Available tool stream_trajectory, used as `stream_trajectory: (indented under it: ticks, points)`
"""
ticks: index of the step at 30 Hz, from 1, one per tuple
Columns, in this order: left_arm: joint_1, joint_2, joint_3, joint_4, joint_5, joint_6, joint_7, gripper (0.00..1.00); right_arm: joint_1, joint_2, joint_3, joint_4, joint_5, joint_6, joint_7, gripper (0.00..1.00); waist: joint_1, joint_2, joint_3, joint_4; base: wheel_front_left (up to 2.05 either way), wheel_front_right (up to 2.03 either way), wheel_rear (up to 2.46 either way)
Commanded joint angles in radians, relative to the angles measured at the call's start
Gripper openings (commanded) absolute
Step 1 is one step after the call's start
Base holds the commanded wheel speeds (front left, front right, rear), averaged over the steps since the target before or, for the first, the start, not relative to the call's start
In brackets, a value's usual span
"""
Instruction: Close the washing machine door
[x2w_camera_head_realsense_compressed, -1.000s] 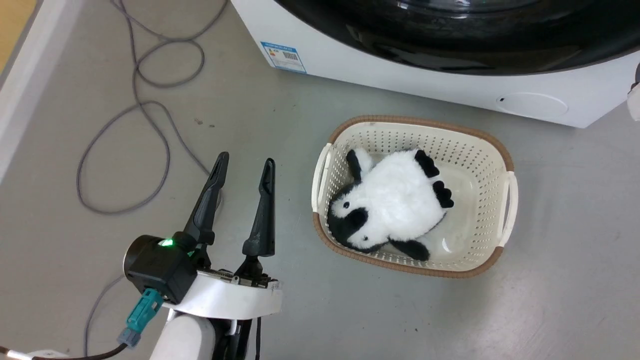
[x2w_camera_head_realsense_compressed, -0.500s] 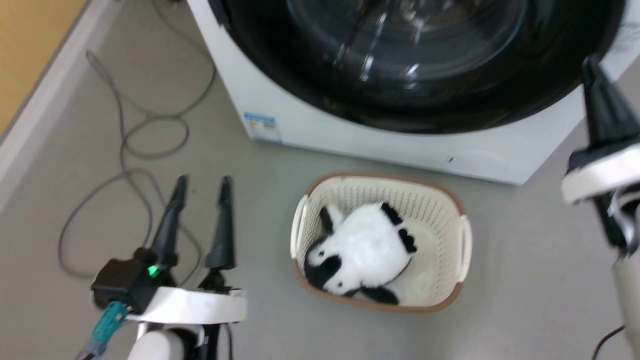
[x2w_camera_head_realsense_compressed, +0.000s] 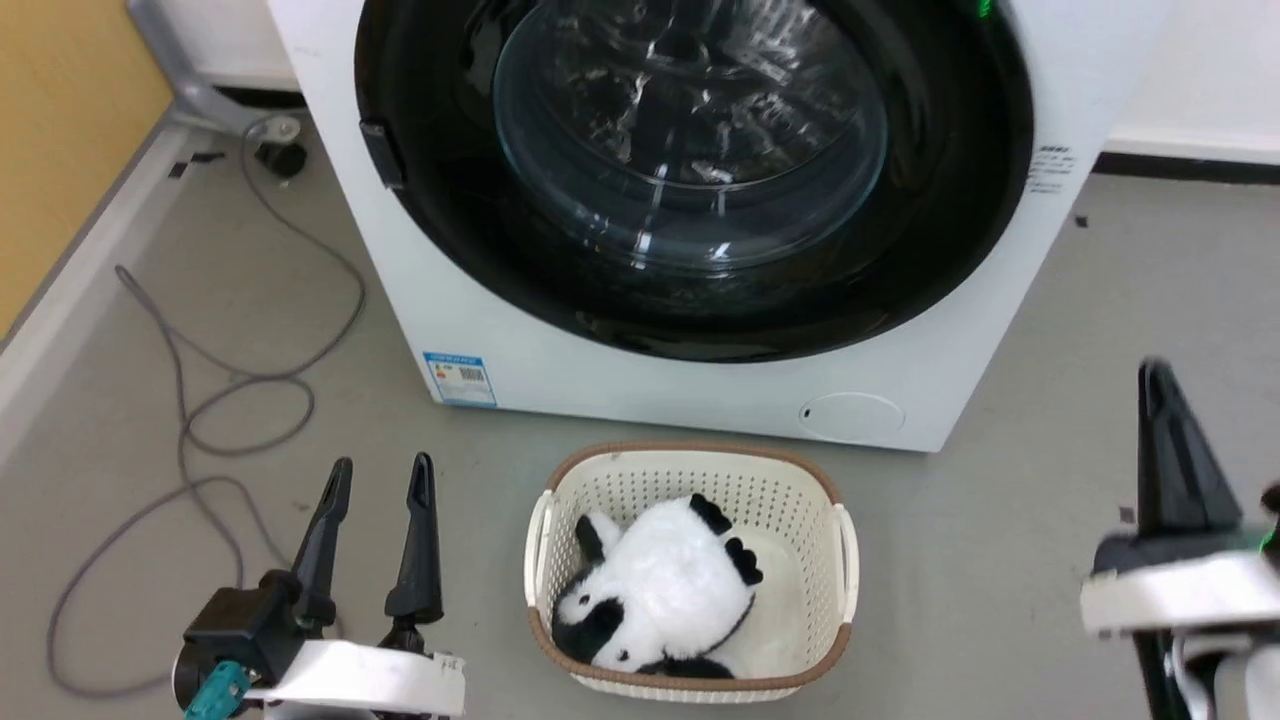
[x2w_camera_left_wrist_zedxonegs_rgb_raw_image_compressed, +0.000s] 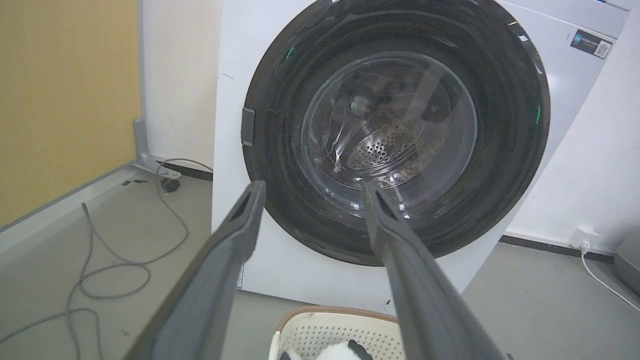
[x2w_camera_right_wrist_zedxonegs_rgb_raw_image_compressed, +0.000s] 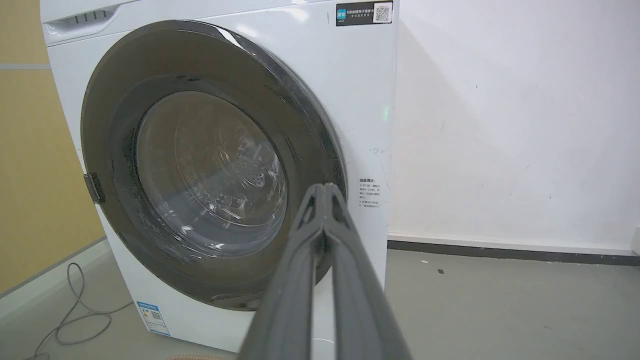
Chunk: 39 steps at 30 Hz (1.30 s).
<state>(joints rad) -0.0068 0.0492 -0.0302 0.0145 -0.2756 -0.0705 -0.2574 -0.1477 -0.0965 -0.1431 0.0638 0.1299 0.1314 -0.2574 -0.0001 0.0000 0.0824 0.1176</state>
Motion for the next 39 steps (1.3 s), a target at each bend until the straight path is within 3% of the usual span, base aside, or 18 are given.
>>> stream_trajectory:
  ticks: [1, 4, 5, 6, 12, 25, 26, 39]
  points:
    - [0.016, 0.001, -0.001, 0.006, -0.003, 0.006, -0.004, 1.0, 0.028, 0.01, -0.004, -0.008, -0.012, -0.001, -0.004, 0.0, 0.0001, 0.0, -0.01, -0.006, 0.0, 0.0, 0.0]
    - [0.039, 0.001, -0.01, 0.035, 0.012, 0.007, -0.004, 1.0, 0.092, 0.029, -0.012, -0.034, -0.029, -0.001, -0.004, 0.0, 0.0001, 0.0, -0.024, -0.009, 0.0, 0.0, 0.0]
    - [0.044, 0.001, -0.008, 0.05, 0.015, 0.006, -0.004, 1.0, 0.112, 0.033, -0.013, -0.046, -0.042, -0.001, -0.004, 0.24, 0.0001, 0.0, -0.026, -0.009, 0.0, 0.0, 0.0]
    - [0.047, 0.001, -0.008, 0.064, 0.021, 0.004, -0.004, 1.0, 0.129, 0.037, -0.016, -0.059, -0.056, -0.001, -0.004, 1.0, 0.0001, 0.0, -0.029, -0.009, 0.0, 0.0, 0.0]
    - [0.062, 0.001, -0.011, 0.117, 0.031, -0.005, -0.004, 1.0, 0.216, 0.045, 0.005, -0.111, -0.083, -0.001, -0.004, 1.0, 0.0001, 0.0, -0.048, -0.012, 0.0, 0.0, 0.0]
    - [0.079, 0.001, -0.008, 0.079, 0.052, -0.007, -0.004, 1.0, 0.24, 0.046, 0.004, -0.127, -0.042, -0.001, -0.004, 1.0, 0.0001, 0.0, -0.064, -0.012, 0.0, 0.0, 0.0]
    - [0.08, 0.001, -0.007, 0.072, 0.05, -0.007, -0.004, 0.0, 0.24, 0.046, 0.004, -0.128, -0.038, -0.001, -0.004, 0.0, 0.0001, 0.0, -0.063, -0.012, 0.0, 0.0, 0.0]
    - [0.065, -0.001, -0.008, 0.069, 0.063, -0.002, 0.021, 0.0, 0.219, 0.042, 0.015, -0.117, -0.051, 0.0, 0.019, 0.0, 0.0001, 0.0, -0.065, -0.02, 0.0, 0.0, 0.0]
